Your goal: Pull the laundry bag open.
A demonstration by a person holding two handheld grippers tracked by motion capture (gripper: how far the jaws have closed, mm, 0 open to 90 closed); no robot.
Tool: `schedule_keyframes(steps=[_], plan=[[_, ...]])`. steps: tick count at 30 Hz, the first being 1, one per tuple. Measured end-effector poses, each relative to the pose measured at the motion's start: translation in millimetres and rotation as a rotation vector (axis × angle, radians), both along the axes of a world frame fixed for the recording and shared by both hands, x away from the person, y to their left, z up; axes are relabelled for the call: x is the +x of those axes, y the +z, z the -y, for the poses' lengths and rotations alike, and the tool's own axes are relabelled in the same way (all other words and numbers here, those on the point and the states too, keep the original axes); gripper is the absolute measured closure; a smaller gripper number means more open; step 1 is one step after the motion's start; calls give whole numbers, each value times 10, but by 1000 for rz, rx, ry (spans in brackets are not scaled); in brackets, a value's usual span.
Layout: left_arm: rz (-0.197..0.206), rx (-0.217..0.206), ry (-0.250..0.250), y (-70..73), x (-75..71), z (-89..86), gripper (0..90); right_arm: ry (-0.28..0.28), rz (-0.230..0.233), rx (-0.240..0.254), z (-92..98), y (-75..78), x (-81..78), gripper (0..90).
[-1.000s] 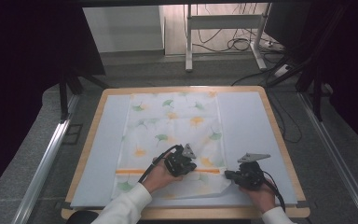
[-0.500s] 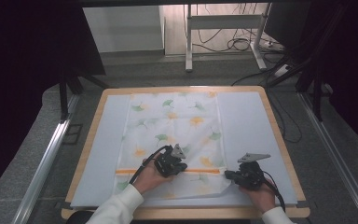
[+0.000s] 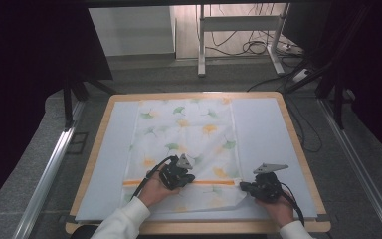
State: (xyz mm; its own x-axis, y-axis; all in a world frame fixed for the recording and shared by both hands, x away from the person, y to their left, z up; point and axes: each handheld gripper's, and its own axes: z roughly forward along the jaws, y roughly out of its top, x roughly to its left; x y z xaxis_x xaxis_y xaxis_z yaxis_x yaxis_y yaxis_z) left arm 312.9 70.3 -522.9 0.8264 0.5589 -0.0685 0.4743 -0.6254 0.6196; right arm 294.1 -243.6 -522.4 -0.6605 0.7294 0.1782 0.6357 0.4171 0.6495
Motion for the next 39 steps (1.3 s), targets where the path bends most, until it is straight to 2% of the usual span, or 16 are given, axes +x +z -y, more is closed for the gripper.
schedule_keyframes(steps=[10, 39], plan=[[3, 7, 16, 1, -27, -73, 900, -3, 2, 0, -3, -1, -2, 900], [-10, 23, 111, -18, -106, -599, 900, 0, 2, -1, -8, 2, -2, 899]])
